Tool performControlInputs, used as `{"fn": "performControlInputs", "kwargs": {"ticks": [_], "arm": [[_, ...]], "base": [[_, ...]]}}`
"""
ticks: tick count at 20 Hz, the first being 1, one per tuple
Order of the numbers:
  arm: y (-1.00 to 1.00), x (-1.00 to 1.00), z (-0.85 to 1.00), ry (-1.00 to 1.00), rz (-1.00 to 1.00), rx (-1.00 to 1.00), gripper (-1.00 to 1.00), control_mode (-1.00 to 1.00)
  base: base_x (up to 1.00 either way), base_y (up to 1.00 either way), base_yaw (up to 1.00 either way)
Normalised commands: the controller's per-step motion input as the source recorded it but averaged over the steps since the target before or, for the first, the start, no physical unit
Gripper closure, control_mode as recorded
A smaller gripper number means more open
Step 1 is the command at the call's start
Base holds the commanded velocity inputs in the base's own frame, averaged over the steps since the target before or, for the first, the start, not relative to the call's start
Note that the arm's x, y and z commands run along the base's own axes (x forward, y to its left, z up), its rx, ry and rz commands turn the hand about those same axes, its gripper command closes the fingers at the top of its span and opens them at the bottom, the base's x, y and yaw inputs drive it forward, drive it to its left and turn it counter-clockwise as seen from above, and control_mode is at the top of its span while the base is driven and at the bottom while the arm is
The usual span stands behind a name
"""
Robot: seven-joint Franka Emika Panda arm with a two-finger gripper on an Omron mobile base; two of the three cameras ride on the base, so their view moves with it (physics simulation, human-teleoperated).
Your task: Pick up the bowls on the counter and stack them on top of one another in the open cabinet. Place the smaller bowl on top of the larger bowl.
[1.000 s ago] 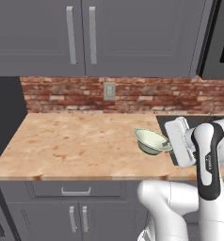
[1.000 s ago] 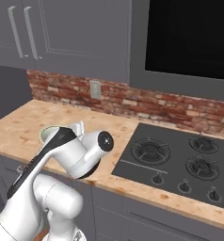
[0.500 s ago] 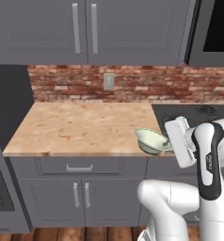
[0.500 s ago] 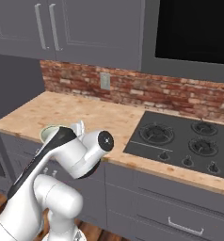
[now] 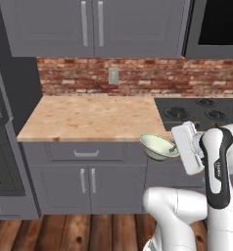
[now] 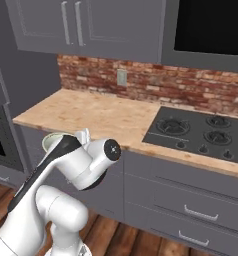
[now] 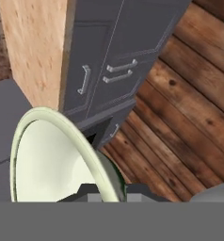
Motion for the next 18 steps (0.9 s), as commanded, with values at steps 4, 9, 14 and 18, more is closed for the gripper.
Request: {"fn": "performControlInputs", "kwargs": {"ticks": [4,9,14,18], "arm": [[0.00,0.00,0.00,0.00,0.00,0.00,1.00,1.00],[0.00,0.00,0.00,0.00,0.00,0.00,1.00,1.00],[0.00,0.00,0.00,0.00,0.00,0.00,1.00,1.00],[0.00,0.00,0.00,0.00,0.00,0.00,1.00,1.00]], "base": [[-0.60,0.39,0.02],[-0.35,0.54,0.03],[-0.07,0.62,0.00],[-0.04,0.62,0.00]]}}
